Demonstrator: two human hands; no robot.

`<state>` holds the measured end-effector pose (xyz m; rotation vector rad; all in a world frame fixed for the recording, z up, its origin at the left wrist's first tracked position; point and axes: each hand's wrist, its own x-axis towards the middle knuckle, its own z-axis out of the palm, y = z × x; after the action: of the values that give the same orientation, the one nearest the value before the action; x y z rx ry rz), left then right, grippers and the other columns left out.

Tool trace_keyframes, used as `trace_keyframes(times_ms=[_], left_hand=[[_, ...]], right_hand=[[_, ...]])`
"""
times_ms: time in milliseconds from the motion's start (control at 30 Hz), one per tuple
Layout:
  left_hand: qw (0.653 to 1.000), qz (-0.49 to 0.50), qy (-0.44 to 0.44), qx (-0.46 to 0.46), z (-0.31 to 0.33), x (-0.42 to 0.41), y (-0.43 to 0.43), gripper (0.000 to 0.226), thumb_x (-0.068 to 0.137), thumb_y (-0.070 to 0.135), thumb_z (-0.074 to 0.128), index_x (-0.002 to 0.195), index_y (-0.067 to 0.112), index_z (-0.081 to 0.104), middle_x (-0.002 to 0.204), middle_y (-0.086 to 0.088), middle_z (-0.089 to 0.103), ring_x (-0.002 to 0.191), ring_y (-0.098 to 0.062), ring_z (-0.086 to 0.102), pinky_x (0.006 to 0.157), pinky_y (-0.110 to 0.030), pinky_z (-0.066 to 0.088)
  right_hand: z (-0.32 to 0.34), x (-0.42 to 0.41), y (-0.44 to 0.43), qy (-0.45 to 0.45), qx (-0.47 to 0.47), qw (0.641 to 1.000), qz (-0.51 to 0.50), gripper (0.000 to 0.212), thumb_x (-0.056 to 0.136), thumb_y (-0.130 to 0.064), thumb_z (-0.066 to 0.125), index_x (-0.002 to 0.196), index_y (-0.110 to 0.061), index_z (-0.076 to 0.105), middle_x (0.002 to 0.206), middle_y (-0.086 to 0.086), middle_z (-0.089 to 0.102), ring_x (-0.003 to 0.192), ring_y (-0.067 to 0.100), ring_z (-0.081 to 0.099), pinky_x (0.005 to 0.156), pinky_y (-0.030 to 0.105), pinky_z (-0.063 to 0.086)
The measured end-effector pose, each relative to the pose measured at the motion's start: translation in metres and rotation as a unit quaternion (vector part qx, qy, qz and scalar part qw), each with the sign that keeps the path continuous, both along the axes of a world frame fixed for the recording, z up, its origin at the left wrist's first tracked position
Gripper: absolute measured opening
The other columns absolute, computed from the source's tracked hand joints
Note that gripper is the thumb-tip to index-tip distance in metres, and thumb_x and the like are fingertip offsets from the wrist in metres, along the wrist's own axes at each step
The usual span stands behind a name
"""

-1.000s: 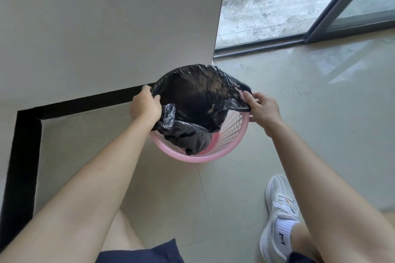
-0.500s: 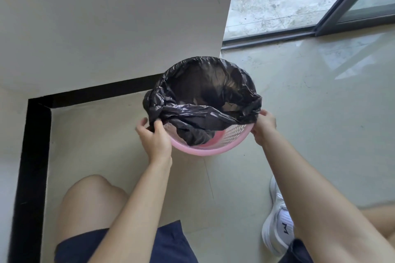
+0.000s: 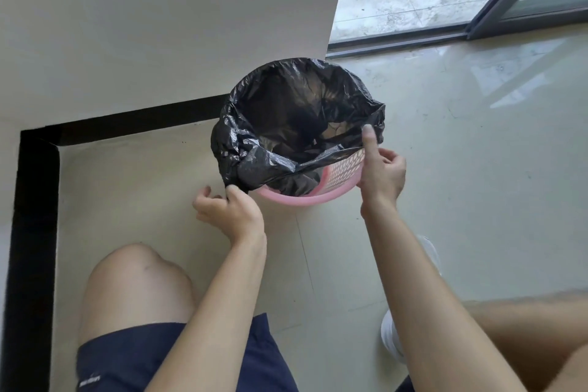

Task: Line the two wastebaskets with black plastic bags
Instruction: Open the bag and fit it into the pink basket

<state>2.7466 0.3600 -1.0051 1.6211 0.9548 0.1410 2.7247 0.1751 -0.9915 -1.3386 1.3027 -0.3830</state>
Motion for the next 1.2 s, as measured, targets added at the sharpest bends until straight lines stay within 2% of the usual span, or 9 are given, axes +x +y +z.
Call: trace_keyframes(times_ms=[133, 233, 400, 500, 700, 933, 1067, 1133, 1200], left_hand=[[0.978, 0.035, 0.105, -0.179, 0.012, -0.009, -0.016, 0.052, 0.077, 0.05, 0.054, 0.112, 0.015, 0.039, 0.121, -0.009, 0.051, 0.102, -0.028, 0.055, 0.082, -0.04, 0.047], [0.967, 0.015, 0.065, -0.244, 0.01, -0.014, -0.022, 0.043, 0.082, 0.044, 0.059, 0.106, 0.011, 0.045, 0.104, -0.011, 0.062, 0.091, -0.028, 0.062, 0.077, -0.04, 0.052], [0.979, 0.015, -0.006, -0.203, 0.008, -0.007, -0.015, 0.018, 0.094, 0.029, 0.054, 0.082, 0.016, 0.058, 0.083, -0.007, 0.065, 0.074, -0.018, 0.061, 0.071, -0.034, 0.055], [0.979, 0.014, -0.015, -0.204, 0.007, -0.006, -0.007, 0.023, 0.096, 0.025, 0.049, 0.079, 0.02, 0.063, 0.079, -0.005, 0.066, 0.071, -0.015, 0.061, 0.074, -0.035, 0.057], [0.97, 0.06, -0.032, -0.232, 0.001, 0.001, 0.006, 0.022, 0.098, 0.014, 0.049, 0.086, 0.008, 0.066, 0.086, -0.01, 0.071, 0.077, -0.019, 0.071, 0.061, -0.026, 0.058], [0.989, -0.006, 0.054, -0.141, -0.022, -0.004, 0.008, 0.007, 0.094, 0.009, 0.057, 0.091, 0.007, 0.063, 0.076, -0.005, 0.069, 0.052, -0.006, 0.066, 0.047, -0.021, 0.052], [0.984, -0.022, 0.092, -0.153, -0.021, 0.015, 0.019, 0.012, 0.094, 0.008, 0.056, 0.101, 0.003, 0.063, 0.072, -0.006, 0.067, 0.049, -0.012, 0.06, 0.057, -0.028, 0.055], [0.985, -0.024, 0.086, -0.145, -0.017, 0.021, 0.026, 0.018, 0.094, 0.013, 0.054, 0.108, 0.003, 0.059, 0.094, -0.014, 0.068, 0.071, -0.022, 0.065, 0.07, -0.033, 0.056], [0.998, -0.04, 0.017, 0.036, -0.012, 0.019, 0.032, 0.03, 0.093, 0.019, 0.053, 0.117, 0.002, 0.055, 0.117, -0.021, 0.058, 0.102, -0.033, 0.057, 0.092, -0.037, 0.047]], right_hand=[[-0.003, 0.005, 0.01, 0.039, -0.088, 0.995, 0.032, 0.027, 0.077, -0.038, 0.066, 0.098, -0.027, 0.052, 0.085, -0.015, 0.063, 0.078, 0.008, 0.065, 0.071, 0.025, 0.044], [-0.005, 0.001, 0.013, 0.047, -0.116, 0.99, 0.061, 0.021, 0.078, -0.025, 0.058, 0.098, -0.027, 0.051, 0.076, -0.015, 0.063, 0.069, 0.002, 0.06, 0.069, 0.026, 0.041], [-0.007, -0.004, 0.026, 0.022, -0.104, 0.991, 0.084, 0.02, 0.081, -0.041, 0.06, 0.095, -0.029, 0.054, 0.08, -0.015, 0.064, 0.077, 0.01, 0.065, 0.081, 0.041, 0.055], [-0.006, 0.0, 0.03, 0.032, -0.052, 0.997, 0.053, 0.046, 0.074, -0.066, 0.064, 0.095, -0.027, 0.05, 0.079, -0.014, 0.062, 0.084, 0.017, 0.066, 0.077, 0.048, 0.058], [-0.01, 0.004, 0.034, -0.024, -0.038, 0.999, 0.021, 0.011, 0.094, -0.037, 0.055, 0.086, -0.03, 0.054, 0.084, -0.008, 0.064, 0.082, 0.023, 0.07, 0.058, 0.041, 0.062], [-0.032, 0.004, 0.043, -0.041, 0.114, 0.992, 0.031, 0.023, 0.099, -0.02, 0.04, 0.104, -0.001, 0.052, 0.112, 0.021, 0.061, 0.09, 0.023, 0.07, 0.053, 0.031, 0.058], [-0.035, 0.013, 0.033, -0.006, 0.089, 0.988, 0.127, 0.02, 0.1, -0.022, 0.046, 0.108, -0.004, 0.049, 0.111, 0.017, 0.061, 0.078, 0.018, 0.071, 0.049, 0.03, 0.057], [-0.033, 0.017, 0.024, -0.003, 0.092, 0.982, 0.165, 0.014, 0.099, -0.02, 0.05, 0.109, -0.009, 0.049, 0.111, 0.016, 0.063, 0.076, 0.017, 0.071, 0.053, 0.032, 0.058], [-0.029, 0.017, 0.015, 0.006, 0.072, 0.985, 0.156, 0.021, 0.095, -0.01, 0.047, 0.116, -0.012, 0.05, 0.114, 0.013, 0.063, 0.085, 0.02, 0.069, 0.073, 0.038, 0.06]])
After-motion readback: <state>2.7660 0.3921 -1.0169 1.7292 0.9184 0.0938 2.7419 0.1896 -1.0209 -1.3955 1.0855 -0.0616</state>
